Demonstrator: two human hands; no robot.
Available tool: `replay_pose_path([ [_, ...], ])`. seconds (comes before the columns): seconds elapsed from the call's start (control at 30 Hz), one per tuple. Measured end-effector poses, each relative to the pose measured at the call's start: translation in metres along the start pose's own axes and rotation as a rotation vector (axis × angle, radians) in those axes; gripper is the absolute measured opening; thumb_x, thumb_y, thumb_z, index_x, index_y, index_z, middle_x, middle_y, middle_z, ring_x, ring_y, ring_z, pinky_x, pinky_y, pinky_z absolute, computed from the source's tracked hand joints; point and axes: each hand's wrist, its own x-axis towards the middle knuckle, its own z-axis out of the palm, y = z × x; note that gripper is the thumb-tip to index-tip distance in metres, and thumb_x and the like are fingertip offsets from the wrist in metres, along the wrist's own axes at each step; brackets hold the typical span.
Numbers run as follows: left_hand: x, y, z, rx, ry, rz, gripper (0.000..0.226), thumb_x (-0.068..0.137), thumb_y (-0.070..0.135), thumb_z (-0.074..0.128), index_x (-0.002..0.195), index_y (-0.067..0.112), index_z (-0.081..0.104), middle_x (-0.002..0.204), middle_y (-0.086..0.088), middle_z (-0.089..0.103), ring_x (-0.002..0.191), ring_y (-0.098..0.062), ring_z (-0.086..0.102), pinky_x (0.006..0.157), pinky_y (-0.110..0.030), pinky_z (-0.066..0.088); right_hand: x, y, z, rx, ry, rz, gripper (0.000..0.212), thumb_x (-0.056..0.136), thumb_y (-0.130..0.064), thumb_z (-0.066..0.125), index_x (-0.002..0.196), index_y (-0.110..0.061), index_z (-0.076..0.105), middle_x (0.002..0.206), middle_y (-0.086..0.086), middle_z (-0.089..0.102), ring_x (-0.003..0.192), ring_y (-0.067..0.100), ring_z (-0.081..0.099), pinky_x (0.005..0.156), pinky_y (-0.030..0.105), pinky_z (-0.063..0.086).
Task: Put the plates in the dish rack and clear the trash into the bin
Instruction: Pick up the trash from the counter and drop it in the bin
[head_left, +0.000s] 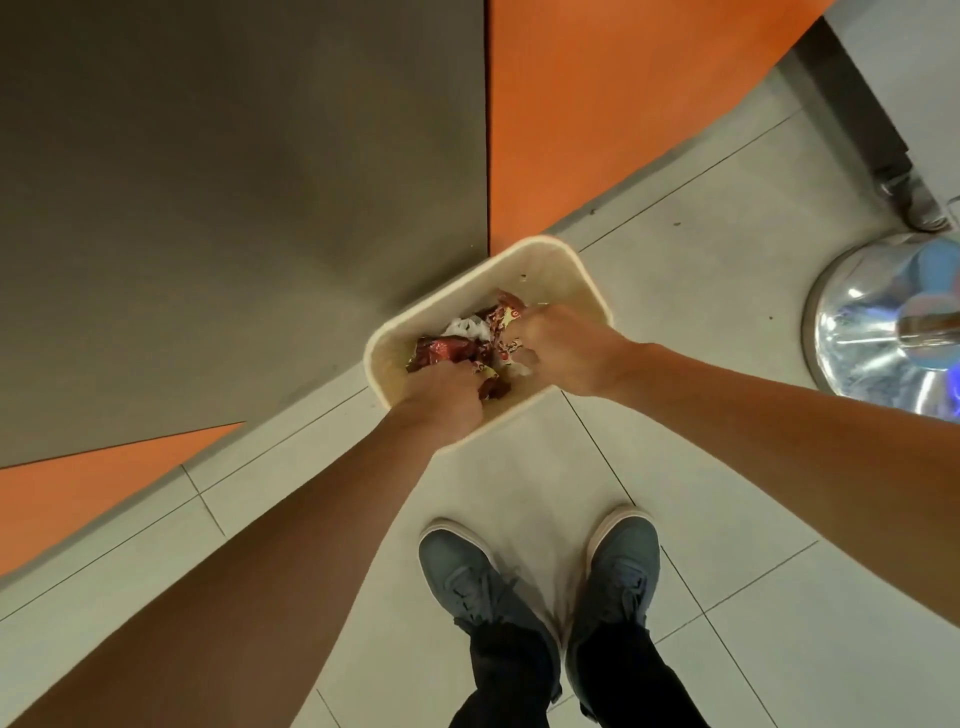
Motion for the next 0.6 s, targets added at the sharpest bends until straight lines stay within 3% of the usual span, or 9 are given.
replay_pose_path([
  [0.1,0.021,-0.004,0.009,-0.147,-0.109,-0.009,0.041,0.099,0.029,0.032,0.131,0.02,0.057,0.134,-0.008,0.057,0.119,-0.03,0.054,0.098,-0.04,0.046,-0.01,0.013,-0.004,0.037,0.013,0.008,0.032,0.09,-0.006,0.054,0.062,-0.019,0.045,0.073,0.005,0.053,0.069,0.024,0.052,0.064,0.036,0.043],
  [0.17,0.027,-0.009,0.013,-0.163,-0.219,0.008,0.047,0.101,0.03,0.029,0.146,0.02,0.041,0.153,-0.006,0.036,0.139,-0.03,0.035,0.114,-0.044,0.031,-0.019,0.019,-0.003,0.049,-0.016,0.041,0.033,0.091,-0.005,0.05,0.061,-0.017,0.044,0.069,0.003,0.049,0.065,0.021,0.046,0.06,0.033,0.039],
  [0.23,0.026,-0.011,0.014,-0.186,-0.283,-0.005,0.051,0.103,0.032,0.028,0.152,0.019,0.029,0.161,-0.006,0.021,0.147,-0.029,0.021,0.119,-0.046,0.021,-0.025,0.024,0.0,0.07,-0.034,0.052,0.028,0.092,-0.005,0.049,0.065,-0.015,0.048,0.069,0.0,0.05,0.065,0.02,0.047,0.059,0.03,0.041],
  [0.3,0.014,-0.005,0.003,-0.291,-0.273,-0.016,0.046,0.104,0.029,0.03,0.145,0.014,0.041,0.153,-0.011,0.035,0.14,-0.03,0.033,0.116,-0.042,0.027,-0.03,0.023,0.0,0.085,-0.047,0.037,0.019,0.095,-0.01,0.051,0.081,-0.015,0.062,0.082,0.001,0.061,0.075,0.02,0.057,0.069,0.034,0.05],
  [0.37,0.0,0.003,-0.006,-0.464,-0.197,-0.054,0.039,0.104,0.021,0.035,0.135,0.008,0.055,0.142,-0.011,0.049,0.131,-0.028,0.043,0.109,-0.033,0.031,-0.035,0.018,-0.005,0.091,-0.028,0.004,0.018,0.098,-0.018,0.05,0.102,-0.013,0.067,0.1,0.003,0.065,0.089,0.022,0.06,0.08,0.038,0.05],
  [0.47,-0.023,0.004,-0.017,-0.629,0.043,-0.086,0.033,0.1,0.018,0.049,0.13,0.012,0.06,0.142,-0.006,0.049,0.131,-0.023,0.044,0.105,-0.024,0.029,-0.04,0.002,-0.021,0.077,0.025,-0.026,0.024,0.1,-0.022,0.049,0.114,-0.012,0.065,0.114,0.004,0.06,0.099,0.022,0.057,0.076,0.023,0.035],
  [0.53,-0.036,0.003,-0.024,-0.743,0.16,-0.114,0.032,0.097,0.017,0.054,0.129,0.015,0.061,0.139,-0.004,0.051,0.127,-0.02,0.049,0.108,-0.025,0.032,-0.044,-0.008,-0.034,0.042,0.056,-0.051,0.025,0.101,-0.022,0.048,0.118,-0.013,0.063,0.118,0.004,0.059,0.098,0.019,0.055,0.071,0.014,0.023],
  [0.6,-0.051,0.003,-0.034,-0.892,0.241,-0.15,0.034,0.096,0.01,0.055,0.129,0.014,0.06,0.13,-0.004,0.059,0.12,-0.02,0.056,0.109,-0.031,0.039,-0.052,-0.017,-0.05,0.005,0.079,-0.062,0.027,0.101,-0.021,0.047,0.122,-0.013,0.062,0.126,0.003,0.058,0.099,0.02,0.057,0.072,0.013,0.023],
])
